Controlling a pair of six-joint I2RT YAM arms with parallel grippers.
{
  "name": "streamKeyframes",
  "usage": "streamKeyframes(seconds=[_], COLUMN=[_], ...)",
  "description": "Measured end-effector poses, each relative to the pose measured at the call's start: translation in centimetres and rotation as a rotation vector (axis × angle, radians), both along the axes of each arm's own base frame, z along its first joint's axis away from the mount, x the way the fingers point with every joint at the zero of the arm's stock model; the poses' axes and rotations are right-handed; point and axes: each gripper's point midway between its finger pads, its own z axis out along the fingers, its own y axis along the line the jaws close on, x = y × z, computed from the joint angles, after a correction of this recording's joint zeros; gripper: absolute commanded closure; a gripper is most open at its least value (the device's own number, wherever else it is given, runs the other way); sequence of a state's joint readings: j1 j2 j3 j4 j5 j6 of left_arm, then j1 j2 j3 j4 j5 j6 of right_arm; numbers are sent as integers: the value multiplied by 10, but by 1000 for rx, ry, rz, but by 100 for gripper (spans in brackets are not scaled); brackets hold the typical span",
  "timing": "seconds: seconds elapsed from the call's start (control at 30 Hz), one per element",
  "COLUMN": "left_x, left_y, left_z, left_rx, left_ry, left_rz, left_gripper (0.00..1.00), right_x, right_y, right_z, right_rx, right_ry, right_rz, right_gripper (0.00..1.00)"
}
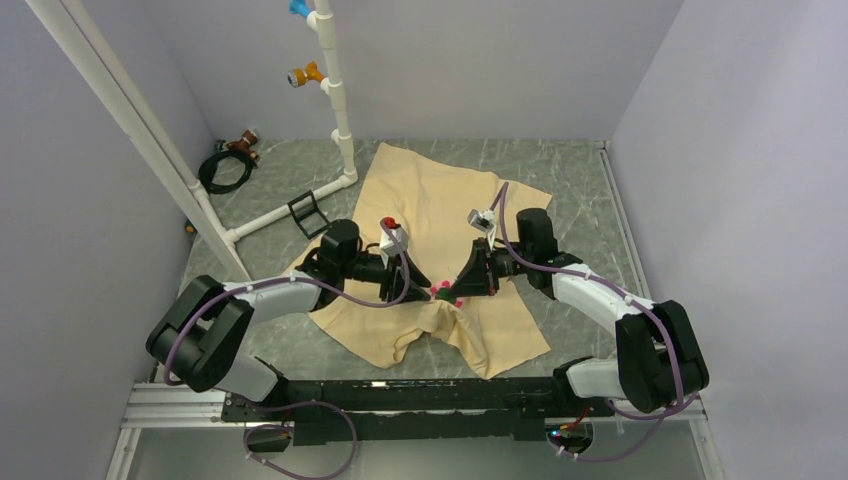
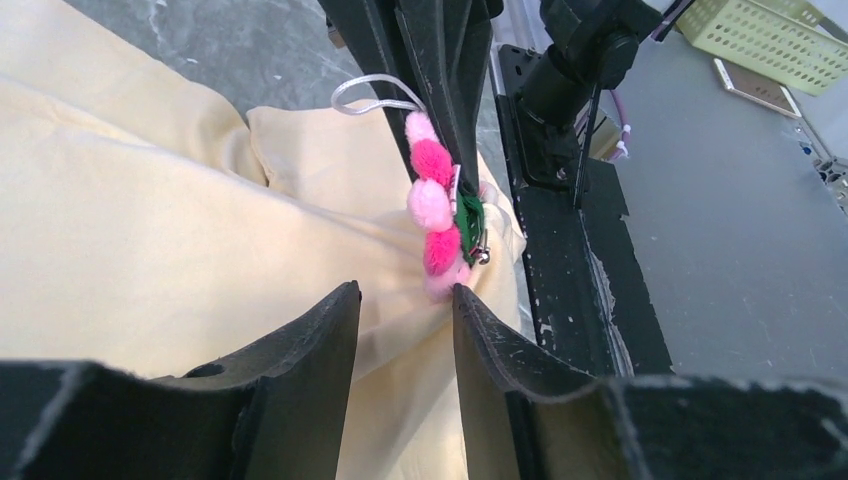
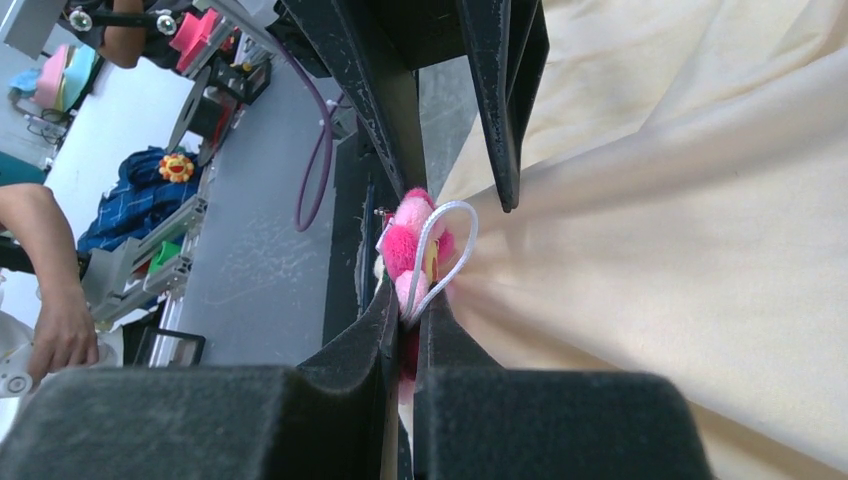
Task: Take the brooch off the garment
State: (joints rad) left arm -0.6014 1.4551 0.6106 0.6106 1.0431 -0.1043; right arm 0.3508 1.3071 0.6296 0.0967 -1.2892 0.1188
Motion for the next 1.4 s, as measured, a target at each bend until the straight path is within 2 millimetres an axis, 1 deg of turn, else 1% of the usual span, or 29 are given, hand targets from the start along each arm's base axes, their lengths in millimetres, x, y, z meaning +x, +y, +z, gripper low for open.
streamKeyframes(seconds=[0.1,0.23,0.33,0.5,0.53,0.57,0.67,0.7,0.73,0.77,0.8,0.87,1.0,1.1,1.13,1.2,1.3,1.4], left_x=[-1,-4,-5,-7,-7,-7,-9,-11,-12,-13,-14,-13,-11,-9,-8,-6,-6,-10], left_y=[-3,-11,-13,-16,-16,-16,-17,-17,-17,-18,-18,-19,-29,-33,-34,-36,-37,-35], left_z=[-2,3,1,-5,-5,-6,-7,-8,-8,-9,-10,-11,-8,-4,-6,-10,-23,-42], left_rx=[17,22,34,56,61,66,74,76,78,81,84,90,111,134,151,183,239,299], left_ry=[10,11,31,76,88,100,136,151,163,177,190,205,234,260,282,316,384,476], left_rz=[4,-16,-22,-38,-38,-40,-50,-60,-64,-70,-74,-74,-93,-112,-120,-132,-156,-177], left_gripper=[55,55,55,59,62,67,86,93,100,100,100,100,100,100,100,100,100,100], right_x=[0,-1,-1,-2,-1,-1,1,2,2,3,3,3,7,11,11,11,12,12], right_y=[0,0,-1,-2,-3,-3,-4,-4,-4,-5,-5,-5,-4,-8,-11,-16,-23,-28], right_z=[0,0,-1,-6,-7,-7,-9,-10,-11,-12,-13,-13,-8,-6,-4,-3,-3,-9], right_rx=[-3,-5,-13,-34,-40,-46,-61,-66,-73,-80,-88,-103,-138,-178,-194,-224,-269,-311], right_ry=[1,1,2,0,-3,-5,-19,-25,-27,-33,-38,-61,-168,-251,-280,-330,-404,-444], right_rz=[2,4,3,2,-1,-3,-10,-14,-16,-19,-20,-13,18,35,40,49,57,60], right_gripper=[100,100,100,100,100,100,100,97,90,80,74,66,52,45,42,39,37,35])
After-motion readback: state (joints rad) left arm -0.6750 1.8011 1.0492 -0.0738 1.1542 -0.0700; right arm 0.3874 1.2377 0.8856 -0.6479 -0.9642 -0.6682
